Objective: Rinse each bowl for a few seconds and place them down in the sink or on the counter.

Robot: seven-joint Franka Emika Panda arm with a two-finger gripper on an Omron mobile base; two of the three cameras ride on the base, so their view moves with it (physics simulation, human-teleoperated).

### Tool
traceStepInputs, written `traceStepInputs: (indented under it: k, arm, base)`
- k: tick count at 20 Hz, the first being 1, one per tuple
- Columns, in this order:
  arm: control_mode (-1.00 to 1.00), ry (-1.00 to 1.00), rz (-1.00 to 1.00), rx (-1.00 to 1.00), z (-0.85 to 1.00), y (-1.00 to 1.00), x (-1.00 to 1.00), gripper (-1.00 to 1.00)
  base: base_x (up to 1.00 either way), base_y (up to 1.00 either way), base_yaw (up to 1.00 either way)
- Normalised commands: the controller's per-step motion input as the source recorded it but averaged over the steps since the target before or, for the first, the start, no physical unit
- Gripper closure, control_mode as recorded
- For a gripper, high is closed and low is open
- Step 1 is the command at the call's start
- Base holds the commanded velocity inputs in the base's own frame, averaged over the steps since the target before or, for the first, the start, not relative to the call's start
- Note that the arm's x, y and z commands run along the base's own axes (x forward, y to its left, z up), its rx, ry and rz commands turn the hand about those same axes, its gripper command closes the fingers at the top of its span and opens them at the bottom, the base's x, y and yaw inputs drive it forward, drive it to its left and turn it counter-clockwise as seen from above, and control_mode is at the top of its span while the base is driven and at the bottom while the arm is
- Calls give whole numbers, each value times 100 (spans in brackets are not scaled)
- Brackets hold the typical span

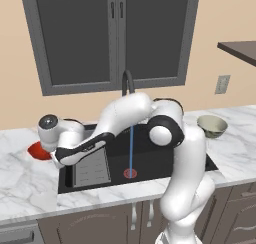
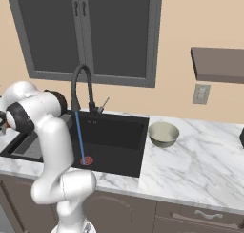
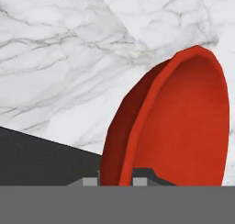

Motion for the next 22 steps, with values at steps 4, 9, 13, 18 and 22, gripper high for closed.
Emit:
traceStepInputs:
  k: [4,9,13,18,22]
  arm:
    - [-100,-5,-26,0,41,-27,-23,100]
    - [-100,-2,-29,0,37,-32,-13,100]
    - [-100,-1,-31,0,21,-24,-25,100]
    - [-100,0,-29,0,6,-34,-29,100]
    - [-100,-4,-27,0,0,-31,-43,100]
  base:
    - [0,0,0]
    - [0,0,0]
    - [0,0,0]
    - [0,0,0]
    - [0,0,0]
